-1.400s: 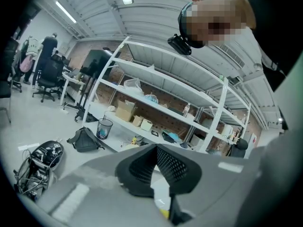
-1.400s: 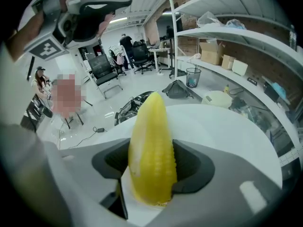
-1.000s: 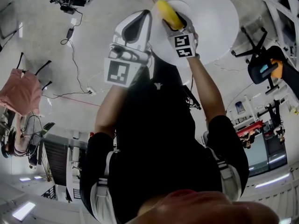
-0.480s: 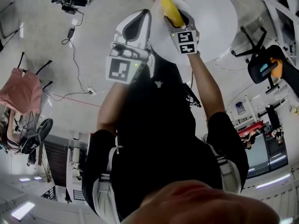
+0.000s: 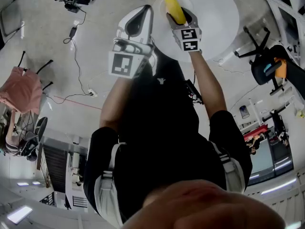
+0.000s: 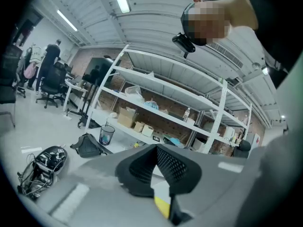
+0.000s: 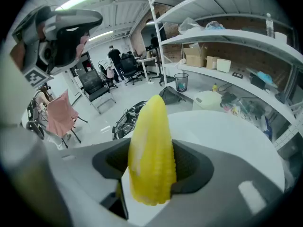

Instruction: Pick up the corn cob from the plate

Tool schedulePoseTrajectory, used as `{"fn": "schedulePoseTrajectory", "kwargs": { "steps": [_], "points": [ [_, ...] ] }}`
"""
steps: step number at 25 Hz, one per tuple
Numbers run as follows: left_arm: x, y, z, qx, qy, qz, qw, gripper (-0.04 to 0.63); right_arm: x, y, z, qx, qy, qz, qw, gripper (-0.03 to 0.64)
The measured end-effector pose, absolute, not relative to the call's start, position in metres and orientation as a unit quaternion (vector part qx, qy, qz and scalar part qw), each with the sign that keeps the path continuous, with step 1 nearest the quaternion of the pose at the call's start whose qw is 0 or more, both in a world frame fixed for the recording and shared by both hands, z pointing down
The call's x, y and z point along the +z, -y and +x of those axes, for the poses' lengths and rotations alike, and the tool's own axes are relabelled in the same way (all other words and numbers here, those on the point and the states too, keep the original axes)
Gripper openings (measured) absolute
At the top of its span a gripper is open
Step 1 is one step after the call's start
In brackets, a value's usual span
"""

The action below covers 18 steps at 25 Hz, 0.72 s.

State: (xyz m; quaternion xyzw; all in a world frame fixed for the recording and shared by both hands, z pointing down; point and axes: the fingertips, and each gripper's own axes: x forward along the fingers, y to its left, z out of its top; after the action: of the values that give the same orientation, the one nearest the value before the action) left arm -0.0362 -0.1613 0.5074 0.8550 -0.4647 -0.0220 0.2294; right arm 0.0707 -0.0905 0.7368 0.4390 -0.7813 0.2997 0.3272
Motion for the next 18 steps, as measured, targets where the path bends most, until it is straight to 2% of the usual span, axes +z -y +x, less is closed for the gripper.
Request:
{"fn": "schedulePoseTrajectory", "kwargs": {
  "steps": [18],
  "points": [
    [0.426,0.140,-0.040,-0.059,0.474,0.859,0.184,0.003,0.652,0.087,0.068,0.281,0.793,0.465,0.276,0.264]
  ]
}}
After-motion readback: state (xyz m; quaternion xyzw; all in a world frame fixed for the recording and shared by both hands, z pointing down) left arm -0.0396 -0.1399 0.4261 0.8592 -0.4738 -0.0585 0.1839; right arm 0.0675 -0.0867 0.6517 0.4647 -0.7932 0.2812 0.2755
